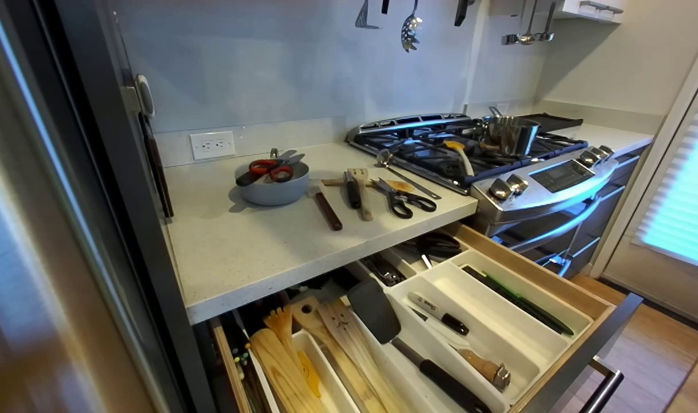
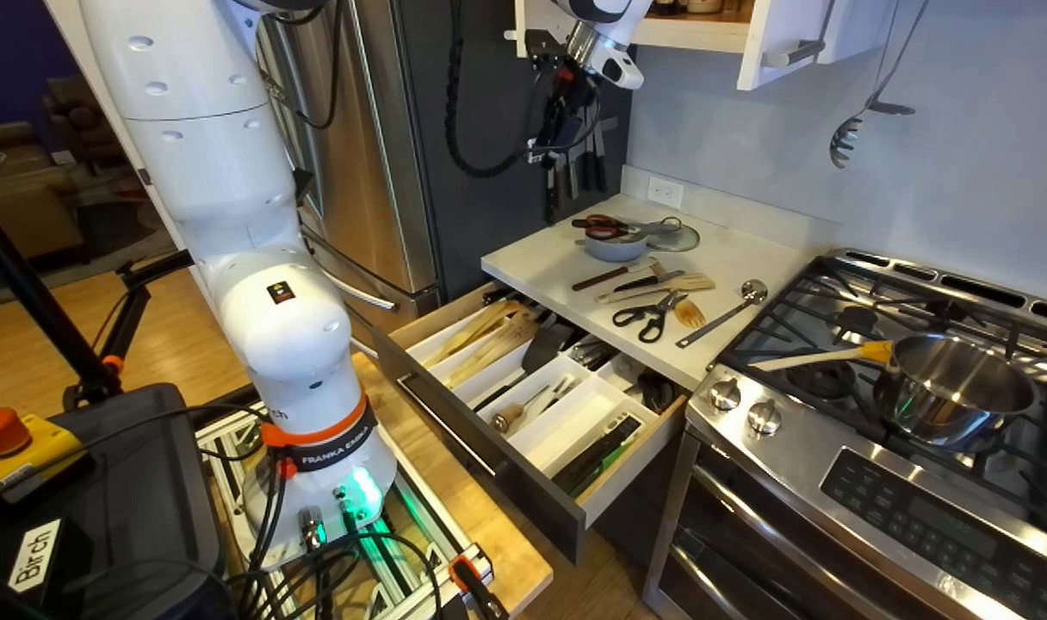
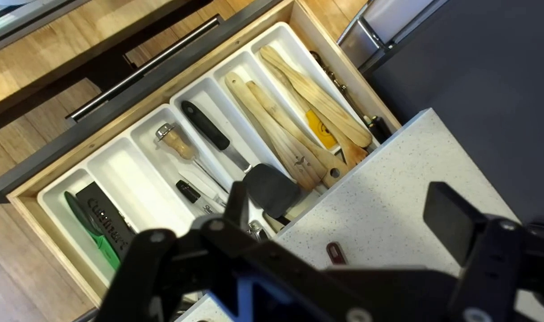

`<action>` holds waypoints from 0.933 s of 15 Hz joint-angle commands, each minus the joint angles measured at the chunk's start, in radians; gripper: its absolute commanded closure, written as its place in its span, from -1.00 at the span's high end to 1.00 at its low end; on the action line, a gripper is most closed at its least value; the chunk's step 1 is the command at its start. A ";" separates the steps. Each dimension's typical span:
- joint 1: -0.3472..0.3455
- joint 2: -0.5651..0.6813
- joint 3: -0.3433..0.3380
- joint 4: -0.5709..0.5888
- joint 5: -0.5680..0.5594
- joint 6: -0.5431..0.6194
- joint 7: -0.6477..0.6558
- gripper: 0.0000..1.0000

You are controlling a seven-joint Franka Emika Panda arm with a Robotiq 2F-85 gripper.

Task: Remove the knife from the gray bowl top and put it on top of the pot on the stove

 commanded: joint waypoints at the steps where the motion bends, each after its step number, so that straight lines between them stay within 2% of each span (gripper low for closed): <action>1: 0.046 0.104 0.011 0.042 0.020 0.141 0.210 1.00; 4: 0.103 0.241 0.028 0.114 -0.023 0.335 0.379 1.00; 7: 0.163 0.418 0.016 0.255 -0.121 0.382 0.484 1.00; 9: 0.189 0.532 0.000 0.375 -0.181 0.341 0.519 1.00; 11: 0.164 0.602 0.025 0.477 -0.127 0.207 0.432 1.00; 12: 0.183 0.514 0.009 0.338 -0.137 0.314 0.465 1.00; 14: 0.182 0.576 0.008 0.421 -0.132 0.255 0.448 1.00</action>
